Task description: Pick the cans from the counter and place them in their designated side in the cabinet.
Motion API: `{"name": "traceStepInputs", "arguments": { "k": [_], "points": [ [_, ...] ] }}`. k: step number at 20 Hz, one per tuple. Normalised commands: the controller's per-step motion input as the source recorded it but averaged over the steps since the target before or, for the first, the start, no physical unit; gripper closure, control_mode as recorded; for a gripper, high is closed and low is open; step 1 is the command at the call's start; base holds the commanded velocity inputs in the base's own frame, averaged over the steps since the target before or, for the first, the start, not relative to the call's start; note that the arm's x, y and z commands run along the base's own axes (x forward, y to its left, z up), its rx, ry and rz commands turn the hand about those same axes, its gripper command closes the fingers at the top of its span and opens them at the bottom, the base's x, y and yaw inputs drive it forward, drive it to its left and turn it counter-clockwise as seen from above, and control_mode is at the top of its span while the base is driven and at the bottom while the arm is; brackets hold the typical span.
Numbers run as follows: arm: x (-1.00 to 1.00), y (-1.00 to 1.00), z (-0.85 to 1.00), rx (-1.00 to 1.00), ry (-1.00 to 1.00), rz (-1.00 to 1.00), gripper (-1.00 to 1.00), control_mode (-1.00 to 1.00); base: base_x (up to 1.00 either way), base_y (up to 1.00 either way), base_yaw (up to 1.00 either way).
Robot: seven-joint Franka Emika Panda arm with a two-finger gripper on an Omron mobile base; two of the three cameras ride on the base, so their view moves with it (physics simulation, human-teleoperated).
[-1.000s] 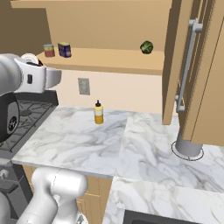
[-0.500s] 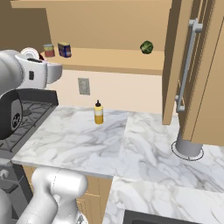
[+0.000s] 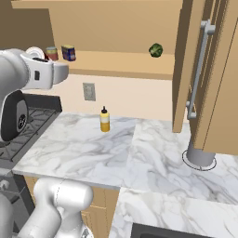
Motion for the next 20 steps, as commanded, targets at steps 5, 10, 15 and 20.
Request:
{"name": "traceStepInputs", "arguments": {
  "k": [5,10,15,20],
  "points": [
    [0.10,0.00,0.00,0.00,0.00,0.00,1.00,-1.00,0.00,0.00,0.00],
    [0.09,0.02,-0.01,0.00,0.00,0.00,1.00,-1.00,0.00,0.00,0.00],
    [0.13,0.08,0.00,0.00,0.00,0.00,1.00,-1.00,0.00,0.00,0.00],
    [0.11,0.08,0.00,0.00,0.00,0.00,1.00,-1.00,0.00,0.00,0.00]
  ]
}}
